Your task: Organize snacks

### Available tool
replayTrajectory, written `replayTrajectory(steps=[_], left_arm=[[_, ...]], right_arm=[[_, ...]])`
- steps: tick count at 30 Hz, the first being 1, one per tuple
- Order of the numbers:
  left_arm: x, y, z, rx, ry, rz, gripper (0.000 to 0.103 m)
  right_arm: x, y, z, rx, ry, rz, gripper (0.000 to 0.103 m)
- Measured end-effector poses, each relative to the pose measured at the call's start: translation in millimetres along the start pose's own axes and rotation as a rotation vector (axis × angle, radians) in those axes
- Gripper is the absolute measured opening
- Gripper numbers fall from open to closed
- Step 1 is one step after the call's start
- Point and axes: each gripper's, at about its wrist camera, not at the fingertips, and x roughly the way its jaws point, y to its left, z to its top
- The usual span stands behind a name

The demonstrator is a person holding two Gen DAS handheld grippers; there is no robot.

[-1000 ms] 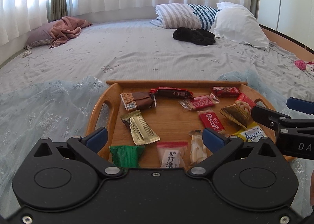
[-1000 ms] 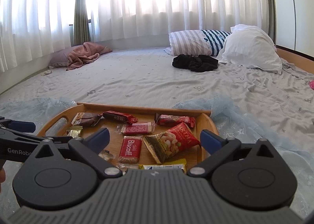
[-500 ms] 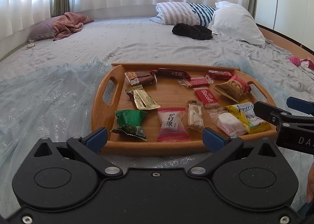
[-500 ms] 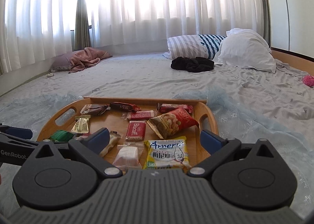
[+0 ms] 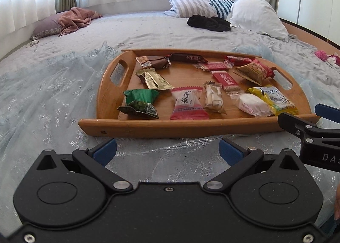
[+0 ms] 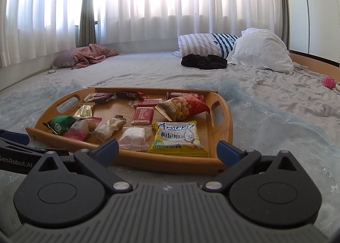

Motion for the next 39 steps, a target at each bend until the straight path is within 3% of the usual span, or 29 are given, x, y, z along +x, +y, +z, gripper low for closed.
replayTrajectory(steps=[6, 16, 25, 39], left_arm=[[14.3, 0.8, -9.4, -0.001, 0.015, 0.015, 0.103], [21.5, -0.5, -14.4, 0.009, -0.02, 0.019, 0.103], [21.3, 0.3, -14.7, 0.006, -0.02, 0.018, 0.103], [21.2, 0.7, -15.7, 0.0, -0.017, 0.014, 0.103]], right_arm=[[6.8, 3.6, -8.8, -0.02, 0.016, -0.012, 0.103], [6.0, 28.6, -25.6, -0.177, 0.003, -0.049, 0.103], [10.5, 10.7, -29.8, -0.017, 0.072, -0.006, 0.103], [15.9, 14.0, -27.8, -0.04, 0.1, -0.019, 0.103]])
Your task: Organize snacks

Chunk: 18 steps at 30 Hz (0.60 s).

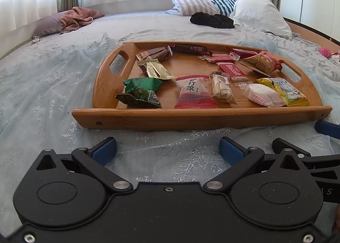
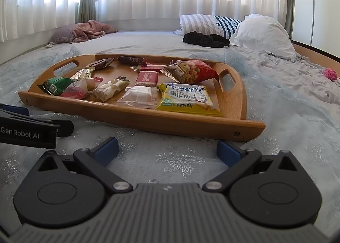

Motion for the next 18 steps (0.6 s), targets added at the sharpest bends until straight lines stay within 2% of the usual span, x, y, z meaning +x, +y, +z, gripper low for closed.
replayTrajectory(steps=[18], left_arm=[[1.7, -1.1, -1.4, 0.005, -0.001, 0.007, 0.103]], right_arm=[[0.3, 0.4, 0.2, -0.002, 0.0, -0.001, 0.103]])
